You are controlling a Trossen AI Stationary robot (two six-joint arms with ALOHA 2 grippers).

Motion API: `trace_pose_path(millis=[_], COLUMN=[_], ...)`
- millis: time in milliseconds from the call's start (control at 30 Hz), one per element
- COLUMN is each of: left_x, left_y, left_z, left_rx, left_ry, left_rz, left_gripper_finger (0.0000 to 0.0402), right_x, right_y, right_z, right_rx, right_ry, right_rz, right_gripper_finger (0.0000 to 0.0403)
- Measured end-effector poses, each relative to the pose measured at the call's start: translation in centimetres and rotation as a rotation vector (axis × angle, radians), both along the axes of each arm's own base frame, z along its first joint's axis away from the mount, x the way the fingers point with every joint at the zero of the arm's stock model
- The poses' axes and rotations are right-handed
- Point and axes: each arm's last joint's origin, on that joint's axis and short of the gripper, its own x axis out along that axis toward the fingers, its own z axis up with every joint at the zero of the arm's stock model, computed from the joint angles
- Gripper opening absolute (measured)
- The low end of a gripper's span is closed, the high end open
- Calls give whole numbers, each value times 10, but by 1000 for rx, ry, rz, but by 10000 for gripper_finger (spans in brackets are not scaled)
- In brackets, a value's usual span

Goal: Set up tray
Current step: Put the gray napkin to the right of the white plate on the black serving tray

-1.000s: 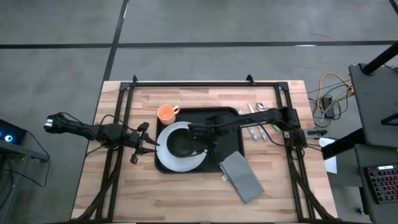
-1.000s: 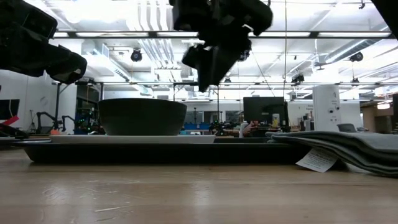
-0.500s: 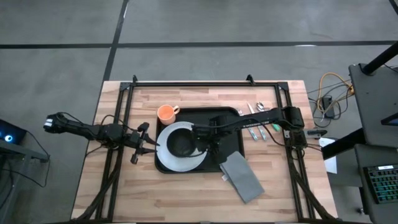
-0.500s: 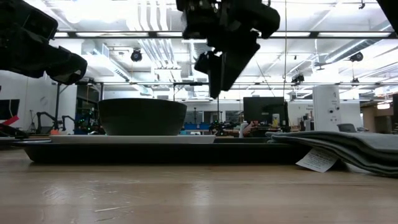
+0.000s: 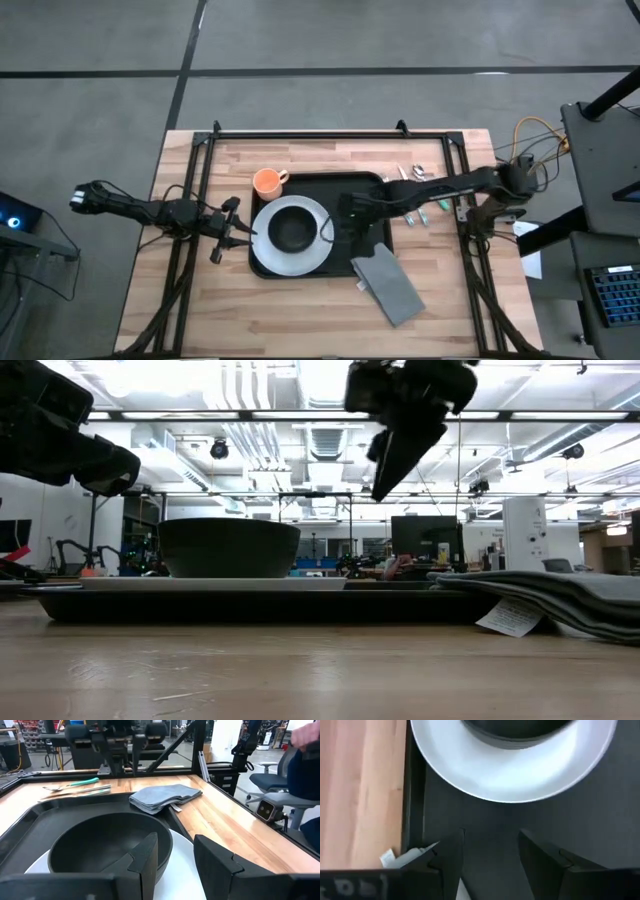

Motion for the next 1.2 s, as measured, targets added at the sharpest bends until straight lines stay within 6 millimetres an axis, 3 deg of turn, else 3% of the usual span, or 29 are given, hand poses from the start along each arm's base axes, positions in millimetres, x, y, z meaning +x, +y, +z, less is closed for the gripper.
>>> trace_pose_path(millis=[267, 533, 867, 1200], left_x=[0, 1, 1, 1], left_y=[0, 0, 0, 0], left_z=[-1, -1, -1, -1], left_rx=[1, 3, 3, 3], left_ry=[6, 13, 13, 14], left_rz=[0, 0, 0, 0], left_gripper_finger=[109, 109, 109, 109], right_x=[-40, -69, -85, -98], right_y=[-3, 3, 34, 61], right_z=[2, -19, -42, -37], right_rx=[86, 211, 299, 362], right_ry=[-87, -107, -102, -78], right_rz=[-208, -387, -482, -486], right_gripper_finger=[160, 161, 149, 130])
